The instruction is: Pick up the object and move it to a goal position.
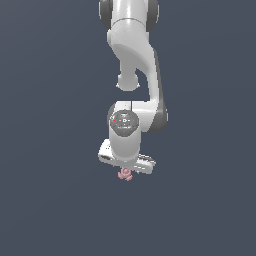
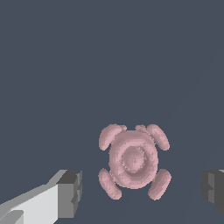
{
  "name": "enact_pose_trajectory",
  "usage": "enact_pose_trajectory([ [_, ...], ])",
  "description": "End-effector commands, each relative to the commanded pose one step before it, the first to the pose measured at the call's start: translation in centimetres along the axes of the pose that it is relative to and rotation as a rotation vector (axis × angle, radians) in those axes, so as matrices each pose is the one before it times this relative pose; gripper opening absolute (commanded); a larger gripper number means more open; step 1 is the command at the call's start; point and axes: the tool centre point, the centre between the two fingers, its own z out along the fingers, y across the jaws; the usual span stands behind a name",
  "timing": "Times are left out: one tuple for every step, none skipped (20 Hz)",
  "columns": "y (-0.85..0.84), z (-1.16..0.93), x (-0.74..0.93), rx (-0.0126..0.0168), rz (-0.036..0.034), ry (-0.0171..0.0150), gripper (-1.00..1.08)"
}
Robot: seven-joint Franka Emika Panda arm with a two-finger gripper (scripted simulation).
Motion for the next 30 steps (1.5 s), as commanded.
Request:
enact_pose_trajectory([
  [0.001, 0.001, 0.003, -0.00001, 0.00009, 0.00002, 1.00],
  [-0.002, 0.044, 0.000, 0.00000, 0.00000, 0.00000, 1.00],
  [-0.005, 0.132, -0.001, 0.00000, 0.00000, 0.00000, 1.00],
  [-0.008, 0.220, -0.002, 0.00000, 0.00000, 0.00000, 1.00],
  [0.022, 0.296, 0.004, 0.00007, 0.00047, 0.00013, 1.00],
  [-0.013, 0.393, -0.006, 0.00000, 0.00000, 0.00000, 1.00],
  [0.017, 0.467, -0.002, 0.00007, 0.00047, 0.00013, 1.00],
  [-0.018, 0.560, -0.014, 0.00000, 0.00000, 0.00000, 1.00],
  [0.027, 0.626, -0.008, 0.00009, 0.00066, 0.00018, 1.00],
  [-0.019, 0.638, -0.020, 0.00000, 0.00000, 0.00000, 1.00],
  [0.030, 0.529, -0.006, 0.00009, 0.00066, 0.00018, 1.00],
  [-0.014, 0.447, -0.010, 0.00000, 0.00000, 0.00000, 1.00],
  [0.020, 0.341, 0.006, 0.00006, 0.00047, 0.00013, 1.00],
  [-0.011, 0.256, 0.008, 0.00000, 0.00000, 0.00000, 1.00],
  [-0.010, 0.160, 0.019, 0.00000, 0.00000, 0.00000, 1.00],
  [-0.010, 0.065, 0.031, 0.00000, 0.00000, 0.00000, 1.00],
  [-0.009, -0.031, 0.043, 0.00000, 0.00000, 0.00000, 1.00],
  [-0.006, -0.083, 0.038, 0.00000, 0.00000, 0.00000, 1.00],
  [-0.002, -0.033, 0.012, 0.00000, 0.00000, 0.00000, 1.00],
  [0.000, 0.000, 0.000, 0.00000, 0.00000, 0.00000, -1.00],
  [0.000, 0.000, 0.000, 0.00000, 0.00000, 0.00000, -1.00],
  [0.000, 0.000, 0.000, 0.00000, 0.00000, 0.00000, -1.00],
  [0.000, 0.000, 0.000, 0.00000, 0.00000, 0.00000, -1.00],
  [0.000, 0.000, 0.000, 0.00000, 0.00000, 0.00000, -1.00],
  [0.000, 0.000, 0.000, 0.00000, 0.00000, 0.00000, -1.00],
  [0.000, 0.000, 0.000, 0.00000, 0.00000, 0.00000, -1.00],
  [0.000, 0.000, 0.000, 0.00000, 0.00000, 0.00000, -1.00],
  [0.000, 0.000, 0.000, 0.00000, 0.00000, 0.00000, -1.00],
  [0.000, 0.000, 0.000, 0.00000, 0.00000, 0.00000, -1.00],
  [0.002, -0.003, -0.006, 0.00000, 0.00000, 0.00000, -1.00],
])
